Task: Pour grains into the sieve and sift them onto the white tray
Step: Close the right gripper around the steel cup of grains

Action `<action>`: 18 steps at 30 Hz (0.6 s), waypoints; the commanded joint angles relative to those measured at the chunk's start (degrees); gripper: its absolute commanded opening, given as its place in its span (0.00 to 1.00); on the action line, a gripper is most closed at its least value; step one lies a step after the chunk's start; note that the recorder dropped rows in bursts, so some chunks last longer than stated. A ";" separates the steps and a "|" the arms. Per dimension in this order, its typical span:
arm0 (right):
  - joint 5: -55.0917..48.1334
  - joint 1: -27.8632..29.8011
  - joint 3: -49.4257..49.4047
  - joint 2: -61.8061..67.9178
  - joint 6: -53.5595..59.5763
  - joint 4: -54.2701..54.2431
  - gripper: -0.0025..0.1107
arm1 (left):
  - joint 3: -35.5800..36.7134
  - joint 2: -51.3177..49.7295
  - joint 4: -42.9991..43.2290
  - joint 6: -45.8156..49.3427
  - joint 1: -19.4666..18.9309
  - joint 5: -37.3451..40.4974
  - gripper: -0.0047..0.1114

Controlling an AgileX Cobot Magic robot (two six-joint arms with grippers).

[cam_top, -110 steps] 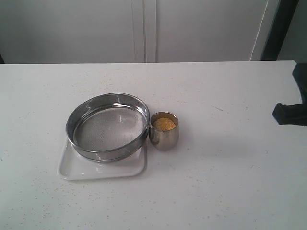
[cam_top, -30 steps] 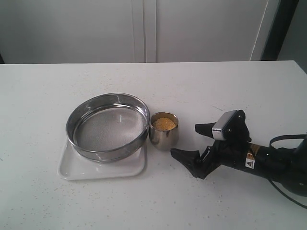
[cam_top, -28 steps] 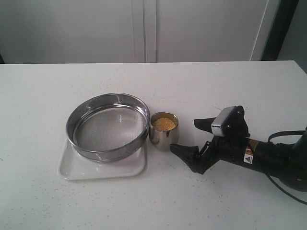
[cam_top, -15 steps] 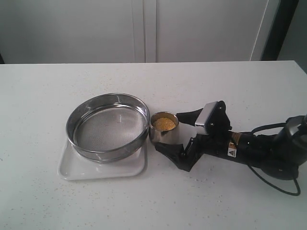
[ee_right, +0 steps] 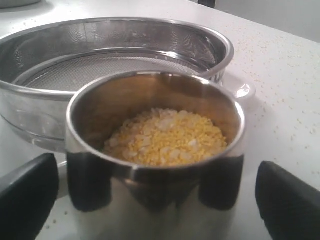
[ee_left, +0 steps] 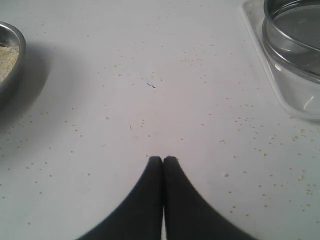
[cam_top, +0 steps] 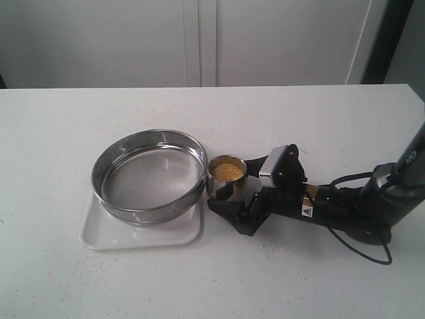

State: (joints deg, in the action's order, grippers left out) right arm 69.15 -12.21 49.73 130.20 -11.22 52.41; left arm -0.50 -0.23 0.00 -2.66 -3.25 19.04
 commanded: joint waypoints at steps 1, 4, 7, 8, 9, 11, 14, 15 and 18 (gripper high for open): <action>0.81 -1.43 1.37 0.16 -0.61 -0.24 0.94 | 0.50 0.23 -0.35 -0.01 0.01 0.47 0.04; 0.81 -2.07 2.02 0.16 -0.61 -0.48 0.94 | 0.50 0.23 -0.35 -0.01 0.01 0.47 0.04; 0.81 -2.17 2.48 0.16 -0.61 -0.70 0.94 | 0.50 0.23 -0.35 -0.01 0.01 0.47 0.04; 0.81 -2.17 2.56 0.16 -0.61 -1.05 0.94 | 0.50 0.23 -0.35 -0.01 0.01 0.47 0.04; 0.81 -2.17 2.67 0.16 -0.61 -1.11 0.94 | 0.50 0.23 -0.35 -0.01 0.01 0.47 0.04; 0.81 -2.17 2.91 0.16 -0.61 -1.11 0.94 | 0.50 0.23 -0.35 -0.01 0.01 0.47 0.04; 0.81 -2.17 2.88 0.16 -0.61 -1.11 0.93 | 0.50 0.23 -0.35 -0.01 0.01 0.47 0.04; 0.81 -2.17 2.88 0.16 -0.61 -1.11 0.92 | 0.50 0.23 -0.35 -0.01 0.01 0.47 0.04; 0.03 -2.17 2.88 0.16 -0.61 -1.11 0.90 | 0.50 0.23 -0.35 -0.01 0.01 0.47 0.04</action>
State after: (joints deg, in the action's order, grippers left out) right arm 69.15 -14.28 52.54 130.33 -11.55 51.42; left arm -0.50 -0.23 0.00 -2.66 -3.25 19.04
